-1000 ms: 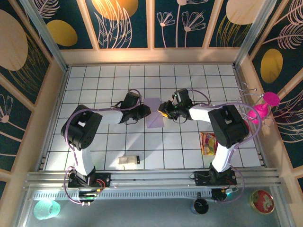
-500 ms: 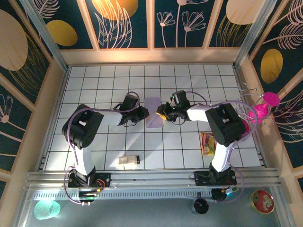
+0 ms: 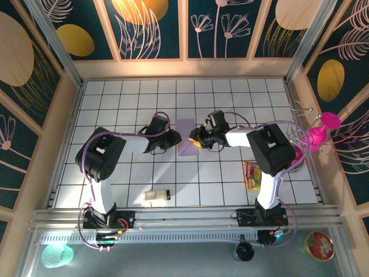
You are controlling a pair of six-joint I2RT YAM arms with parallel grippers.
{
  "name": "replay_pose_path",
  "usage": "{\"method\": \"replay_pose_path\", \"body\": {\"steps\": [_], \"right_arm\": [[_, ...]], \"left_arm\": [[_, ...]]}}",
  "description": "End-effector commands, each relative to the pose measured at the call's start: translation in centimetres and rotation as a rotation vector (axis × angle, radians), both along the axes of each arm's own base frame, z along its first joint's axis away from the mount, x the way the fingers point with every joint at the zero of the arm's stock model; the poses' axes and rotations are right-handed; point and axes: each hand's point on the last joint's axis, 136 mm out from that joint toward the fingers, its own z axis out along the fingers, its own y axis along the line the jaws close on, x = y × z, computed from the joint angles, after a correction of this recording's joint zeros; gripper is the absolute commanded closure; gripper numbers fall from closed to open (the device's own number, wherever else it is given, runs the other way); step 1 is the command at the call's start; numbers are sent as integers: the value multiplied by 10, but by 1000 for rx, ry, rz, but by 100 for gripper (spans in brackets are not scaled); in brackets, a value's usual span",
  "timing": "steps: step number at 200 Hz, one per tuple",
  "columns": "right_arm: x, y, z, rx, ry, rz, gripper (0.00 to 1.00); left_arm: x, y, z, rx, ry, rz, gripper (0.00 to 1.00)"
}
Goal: Fold a paper plane with a square sheet of paper (pick it up from the middle)
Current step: Pick up the paper from the center of the table.
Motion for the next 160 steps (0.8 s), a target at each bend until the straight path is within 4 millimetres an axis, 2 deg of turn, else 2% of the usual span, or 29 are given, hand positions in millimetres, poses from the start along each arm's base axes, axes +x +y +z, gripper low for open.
{"method": "replay_pose_path", "body": {"steps": [1,66,102,160], "right_arm": [[-1,12,5,37,-3,33,64],[-6,24,18,152,-44,75,71],[-11,27,10,123,-39,94,72],[-10,31,0,106,-45,113,81]], "left_arm": [[-6,10,-19,35,50,23,80],[-5,10,-14,38,38,21,79],[-4,10,-12,40,33,20,79],[-1,10,-2,38,13,22,79]]}}
